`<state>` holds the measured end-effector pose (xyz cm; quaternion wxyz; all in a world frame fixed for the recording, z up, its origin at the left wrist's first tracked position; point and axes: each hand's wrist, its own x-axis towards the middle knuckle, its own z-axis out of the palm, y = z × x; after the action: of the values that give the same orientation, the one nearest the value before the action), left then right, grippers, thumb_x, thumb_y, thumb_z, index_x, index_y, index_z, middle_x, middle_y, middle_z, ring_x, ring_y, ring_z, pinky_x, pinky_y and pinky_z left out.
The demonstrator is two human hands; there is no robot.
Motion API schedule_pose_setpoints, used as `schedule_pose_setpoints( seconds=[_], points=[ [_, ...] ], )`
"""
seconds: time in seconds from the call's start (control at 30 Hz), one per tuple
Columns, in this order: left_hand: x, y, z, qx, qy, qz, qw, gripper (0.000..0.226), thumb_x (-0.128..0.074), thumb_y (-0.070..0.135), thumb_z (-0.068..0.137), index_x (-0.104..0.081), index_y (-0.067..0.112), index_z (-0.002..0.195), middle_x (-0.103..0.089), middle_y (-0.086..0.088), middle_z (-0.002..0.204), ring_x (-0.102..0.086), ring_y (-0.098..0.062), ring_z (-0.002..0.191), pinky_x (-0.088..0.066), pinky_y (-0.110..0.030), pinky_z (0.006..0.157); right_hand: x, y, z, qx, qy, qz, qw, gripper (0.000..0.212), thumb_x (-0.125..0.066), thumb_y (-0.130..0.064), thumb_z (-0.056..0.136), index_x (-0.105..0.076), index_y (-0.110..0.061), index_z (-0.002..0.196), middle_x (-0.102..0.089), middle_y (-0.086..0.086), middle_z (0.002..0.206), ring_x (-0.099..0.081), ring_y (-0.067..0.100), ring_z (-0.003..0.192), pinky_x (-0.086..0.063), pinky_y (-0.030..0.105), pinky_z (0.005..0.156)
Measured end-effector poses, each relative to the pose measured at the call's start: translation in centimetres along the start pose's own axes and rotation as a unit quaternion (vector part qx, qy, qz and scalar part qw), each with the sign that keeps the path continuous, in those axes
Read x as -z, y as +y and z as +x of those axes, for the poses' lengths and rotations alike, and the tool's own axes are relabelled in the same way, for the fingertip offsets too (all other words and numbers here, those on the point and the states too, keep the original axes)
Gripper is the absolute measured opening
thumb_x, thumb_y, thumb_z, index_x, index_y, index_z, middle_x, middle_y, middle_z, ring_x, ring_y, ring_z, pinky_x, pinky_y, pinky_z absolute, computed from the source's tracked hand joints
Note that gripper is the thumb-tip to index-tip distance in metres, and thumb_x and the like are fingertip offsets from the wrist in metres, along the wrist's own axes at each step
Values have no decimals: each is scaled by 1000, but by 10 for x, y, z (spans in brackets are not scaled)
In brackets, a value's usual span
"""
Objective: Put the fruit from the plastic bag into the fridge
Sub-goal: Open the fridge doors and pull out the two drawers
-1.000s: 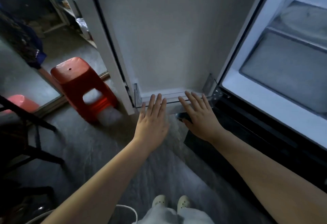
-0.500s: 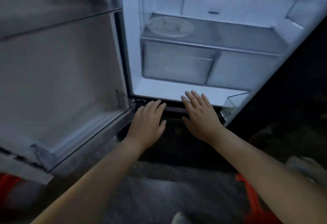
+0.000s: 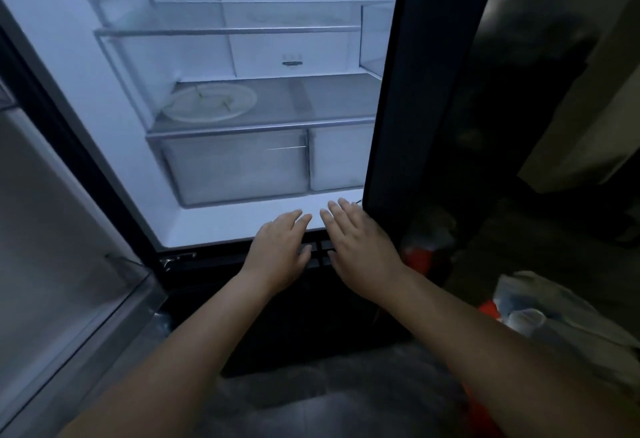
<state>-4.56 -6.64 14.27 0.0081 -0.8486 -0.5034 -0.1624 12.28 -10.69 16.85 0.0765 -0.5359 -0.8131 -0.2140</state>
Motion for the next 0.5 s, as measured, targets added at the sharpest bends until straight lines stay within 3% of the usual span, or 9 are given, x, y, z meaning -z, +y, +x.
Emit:
schedule_pose_setpoints(
  seconds=[0.17, 0.33, 0.5],
  points=[
    [-12, 4, 8, -20, -11, -17, 1000, 57, -62, 23, 81, -49, 8, 134, -51, -13, 135, -49, -29, 124, -43, -42, 95, 1, 3, -21, 6, -16, -7, 1000, 63, -64, -27, 76, -50, 1, 130, -52, 20, 134, -47, 34, 127, -19, 40, 111],
    [-23, 15, 25, -93, -15, -44, 995, 58, -66, 20, 78, -50, 6, 133, -54, -12, 133, -50, -29, 123, -46, -43, 95, 8, 9, -48, 16, -39, -44, 998, 57, -52, -25, 83, -48, 1, 133, -49, 19, 138, -44, 32, 129, -19, 41, 112],
    [-37, 32, 38, -191, -49, -77, 977, 65, -65, 22, 84, -39, 7, 141, -42, -10, 146, -35, -30, 137, -35, -42, 106, 19, 7, -76, -36, -47, -43, 997, 52, -42, -23, 88, -45, -2, 136, -46, 17, 141, -38, 31, 133, -14, 40, 115]
  ],
)
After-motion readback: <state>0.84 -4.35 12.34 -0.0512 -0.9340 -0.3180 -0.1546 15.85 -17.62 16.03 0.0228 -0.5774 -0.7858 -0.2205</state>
